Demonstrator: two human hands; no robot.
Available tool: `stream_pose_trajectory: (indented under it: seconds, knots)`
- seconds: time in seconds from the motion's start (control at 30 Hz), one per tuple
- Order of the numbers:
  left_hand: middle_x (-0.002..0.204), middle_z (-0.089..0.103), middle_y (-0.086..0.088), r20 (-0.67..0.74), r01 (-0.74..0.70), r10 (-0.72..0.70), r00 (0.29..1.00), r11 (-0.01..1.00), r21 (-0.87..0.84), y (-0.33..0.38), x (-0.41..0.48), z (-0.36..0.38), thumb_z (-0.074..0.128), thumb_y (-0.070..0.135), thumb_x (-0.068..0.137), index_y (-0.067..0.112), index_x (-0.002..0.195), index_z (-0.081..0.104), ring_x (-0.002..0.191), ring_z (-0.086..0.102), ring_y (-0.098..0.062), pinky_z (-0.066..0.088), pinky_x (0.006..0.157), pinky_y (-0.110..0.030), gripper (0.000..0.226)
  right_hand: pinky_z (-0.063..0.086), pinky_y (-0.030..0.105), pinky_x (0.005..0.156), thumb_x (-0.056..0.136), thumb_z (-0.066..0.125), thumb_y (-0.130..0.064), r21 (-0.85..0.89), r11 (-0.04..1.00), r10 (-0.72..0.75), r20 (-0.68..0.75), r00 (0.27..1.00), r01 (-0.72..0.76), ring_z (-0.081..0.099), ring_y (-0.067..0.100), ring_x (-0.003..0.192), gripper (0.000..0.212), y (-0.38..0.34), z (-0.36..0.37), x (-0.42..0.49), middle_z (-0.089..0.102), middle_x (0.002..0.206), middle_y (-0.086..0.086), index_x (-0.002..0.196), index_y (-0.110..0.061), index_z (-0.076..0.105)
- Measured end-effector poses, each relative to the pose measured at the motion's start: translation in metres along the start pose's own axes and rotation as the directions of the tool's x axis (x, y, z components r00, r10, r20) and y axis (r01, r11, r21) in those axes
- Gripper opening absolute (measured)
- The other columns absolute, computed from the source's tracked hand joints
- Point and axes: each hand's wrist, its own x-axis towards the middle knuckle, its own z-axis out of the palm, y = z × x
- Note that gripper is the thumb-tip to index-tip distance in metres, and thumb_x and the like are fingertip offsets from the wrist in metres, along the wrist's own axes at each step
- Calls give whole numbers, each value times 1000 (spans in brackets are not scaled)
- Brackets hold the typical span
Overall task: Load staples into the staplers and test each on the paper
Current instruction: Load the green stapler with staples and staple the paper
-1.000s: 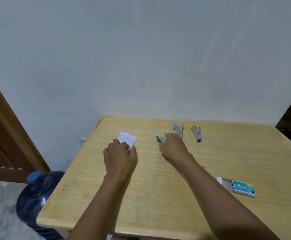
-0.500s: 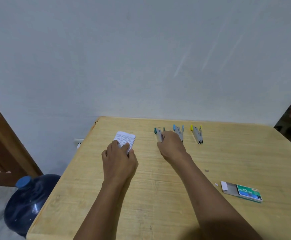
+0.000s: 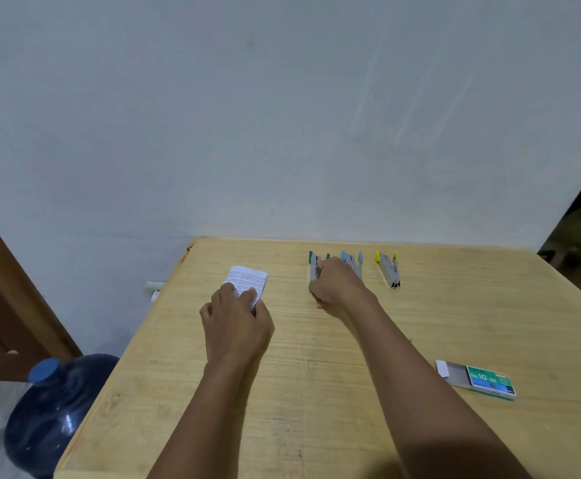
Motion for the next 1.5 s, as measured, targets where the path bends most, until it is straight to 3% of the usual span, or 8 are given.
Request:
stream_pose_trajectory:
  seconds: [0.27, 0.47, 0.67, 0.77, 0.9, 1.03, 1.2, 1.5]
  knots:
    - [131, 49, -3, 4, 0, 0, 1000, 1000, -11, 1, -1, -1, 49, 27, 93, 23, 120, 67, 129, 40, -19, 18, 108, -36, 33, 42, 30, 64, 92, 47, -1, -53, 998, -25, -205, 979, 14, 62, 26, 84, 22, 4, 17, 9, 64, 108, 12, 108, -5, 62]
    - [130, 50, -4, -3, -7, 7, 1000, 1000, 3, 0, 1, -1, 48, 27, 93, 23, 118, 68, 128, 41, -20, 19, 107, -37, 31, 40, 28, 61, 91, 41, 5, -45, 998, -61, -256, 965, 52, 54, 23, 75, 28, 10, 19, 5, 63, 105, 12, 104, -8, 63]
    - [108, 54, -5, -43, -21, 21, 999, 1000, -1, 3, 3, -5, 52, 23, 86, 17, 85, 66, 112, 51, -27, 26, 98, -39, 15, 53, 33, 76, 97, 53, -30, 44, 982, -156, -361, 920, 184, 65, 15, 85, 25, 23, -5, -62, 69, 108, -9, 113, -21, 70]
    - [123, 57, -11, -82, -35, 33, 996, 999, -30, 3, 3, -8, 59, 24, 84, 15, 98, 70, 120, 51, -28, 28, 104, -42, 20, 54, 30, 77, 94, 60, -35, 116, 941, -250, -388, 887, 317, 62, 2, 84, 16, 45, -23, -109, 65, 101, -21, 103, -29, 72]
    - [122, 60, -11, -167, -245, 241, 956, 969, -6, 7, -11, -7, 63, 24, 81, 14, 105, 70, 119, 53, -29, 34, 100, -45, 26, 49, 20, 70, 92, 66, -26, 116, 921, -287, -441, 851, 371, 62, -2, 84, 7, 107, -57, -154, 64, 97, -22, 93, -29, 72]
    - [111, 65, -12, -246, -476, 456, 855, 879, -26, 26, -36, -3, 65, 17, 80, 10, 98, 73, 110, 59, -31, 38, 89, -40, 21, 50, 24, 74, 93, 65, -28, 86, 960, -189, -500, 845, 265, 60, -4, 88, 10, 166, -93, -179, 64, 102, -18, 100, -34, 68]
    - [113, 63, -6, -56, -538, 537, 842, 824, -178, 85, -92, 13, 61, 30, 84, 17, 96, 75, 112, 55, -26, 32, 87, -30, 23, 50, 33, 92, 82, 70, -53, -20, 994, -106, -291, 951, 105, 54, 4, 106, 44, 212, -105, -187, 58, 114, -15, 123, -39, 61]
    - [138, 44, -3, 162, -563, 584, 795, 811, -158, 159, -151, 39, 52, 42, 91, 23, 114, 68, 127, 26, -18, 18, 93, -32, 33, 36, 32, 97, 90, 63, -49, -149, 976, -196, -275, 941, 159, 47, 6, 113, 35, 233, -94, -182, 59, 121, -17, 123, -39, 62]
